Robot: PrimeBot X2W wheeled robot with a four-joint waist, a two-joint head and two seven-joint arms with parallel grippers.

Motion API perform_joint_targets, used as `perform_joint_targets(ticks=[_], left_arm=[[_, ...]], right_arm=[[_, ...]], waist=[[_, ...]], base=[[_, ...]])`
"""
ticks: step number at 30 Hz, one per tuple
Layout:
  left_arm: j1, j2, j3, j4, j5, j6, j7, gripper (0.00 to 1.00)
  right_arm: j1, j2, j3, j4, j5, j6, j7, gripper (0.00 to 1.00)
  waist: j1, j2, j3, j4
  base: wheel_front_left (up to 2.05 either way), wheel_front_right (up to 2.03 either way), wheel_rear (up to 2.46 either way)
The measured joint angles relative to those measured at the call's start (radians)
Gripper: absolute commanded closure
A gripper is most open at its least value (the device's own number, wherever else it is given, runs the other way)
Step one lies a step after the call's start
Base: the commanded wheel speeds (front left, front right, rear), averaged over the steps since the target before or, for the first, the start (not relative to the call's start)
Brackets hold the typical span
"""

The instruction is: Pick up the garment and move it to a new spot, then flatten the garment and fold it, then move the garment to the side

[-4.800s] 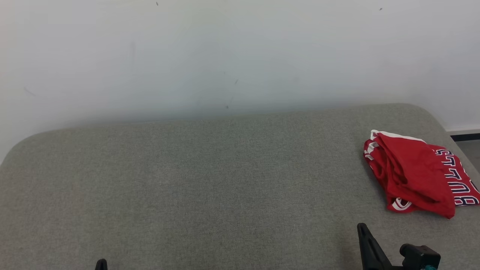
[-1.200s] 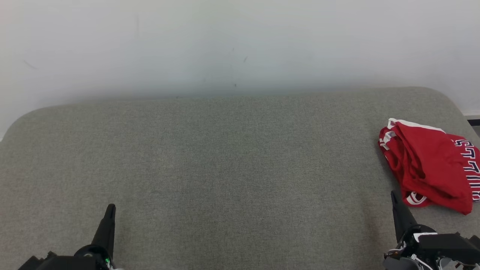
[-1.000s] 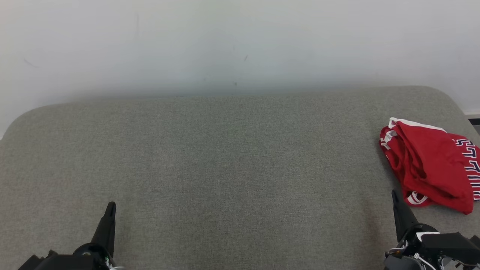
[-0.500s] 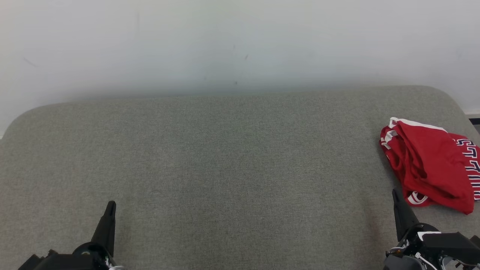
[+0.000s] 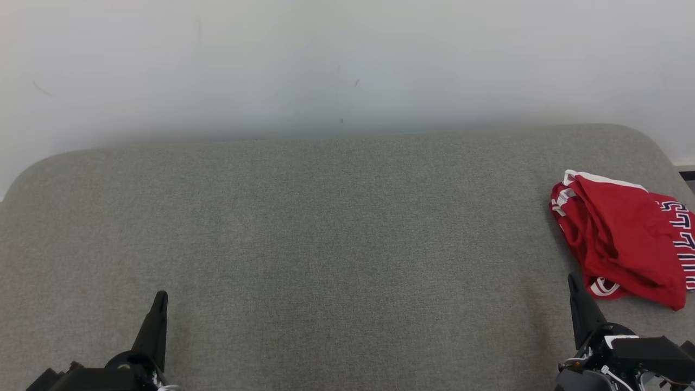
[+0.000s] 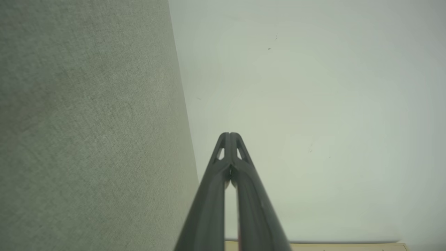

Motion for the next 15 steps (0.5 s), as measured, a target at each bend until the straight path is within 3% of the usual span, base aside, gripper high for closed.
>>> perform_joint_targets(ticks=[15], left_arm=[[0.0,0.0,0.0,0.0,0.0,0.0,0.0,1.0]], right_arm=[[0.0,0.0,0.0,0.0,0.0,0.0,0.0,1.0]], waist=[[0.0,0.0,0.0,0.0]], base=[[0.0,0.0,0.0]])
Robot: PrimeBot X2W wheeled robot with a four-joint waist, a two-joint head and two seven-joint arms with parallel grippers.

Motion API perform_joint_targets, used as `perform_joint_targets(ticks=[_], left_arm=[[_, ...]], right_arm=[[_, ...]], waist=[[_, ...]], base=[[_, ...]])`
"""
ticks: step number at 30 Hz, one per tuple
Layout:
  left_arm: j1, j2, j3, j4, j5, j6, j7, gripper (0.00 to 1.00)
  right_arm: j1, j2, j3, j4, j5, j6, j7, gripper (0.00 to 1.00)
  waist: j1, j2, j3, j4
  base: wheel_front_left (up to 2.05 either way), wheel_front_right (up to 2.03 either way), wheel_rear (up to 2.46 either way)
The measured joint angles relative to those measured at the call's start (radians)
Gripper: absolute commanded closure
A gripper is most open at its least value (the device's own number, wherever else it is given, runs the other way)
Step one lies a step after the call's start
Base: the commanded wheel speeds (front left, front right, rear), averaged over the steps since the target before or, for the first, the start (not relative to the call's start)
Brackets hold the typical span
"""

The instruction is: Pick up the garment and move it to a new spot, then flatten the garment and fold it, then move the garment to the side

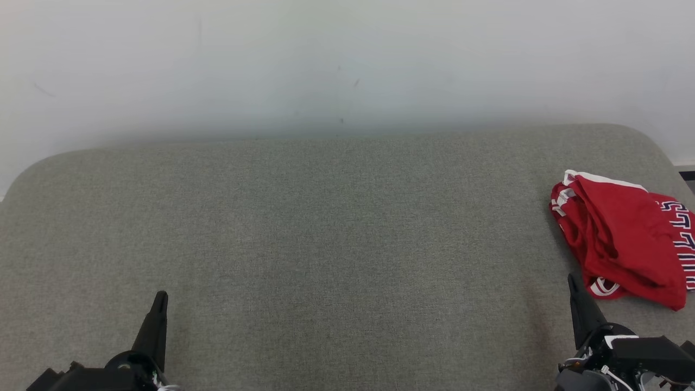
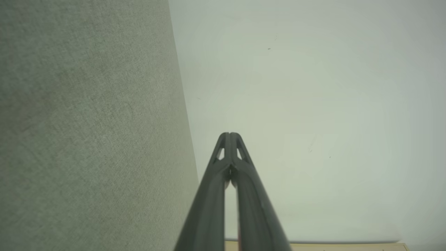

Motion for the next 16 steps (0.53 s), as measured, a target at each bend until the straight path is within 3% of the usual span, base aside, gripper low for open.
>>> perform_joint_targets(ticks=[16], left_arm=[[0.0,0.0,0.0,0.0,0.0,0.0,0.0,1.0]], right_arm=[[0.0,0.0,0.0,0.0,0.0,0.0,0.0,1.0]], waist=[[0.0,0.0,0.0,0.0]], base=[[0.0,0.0,0.0]])
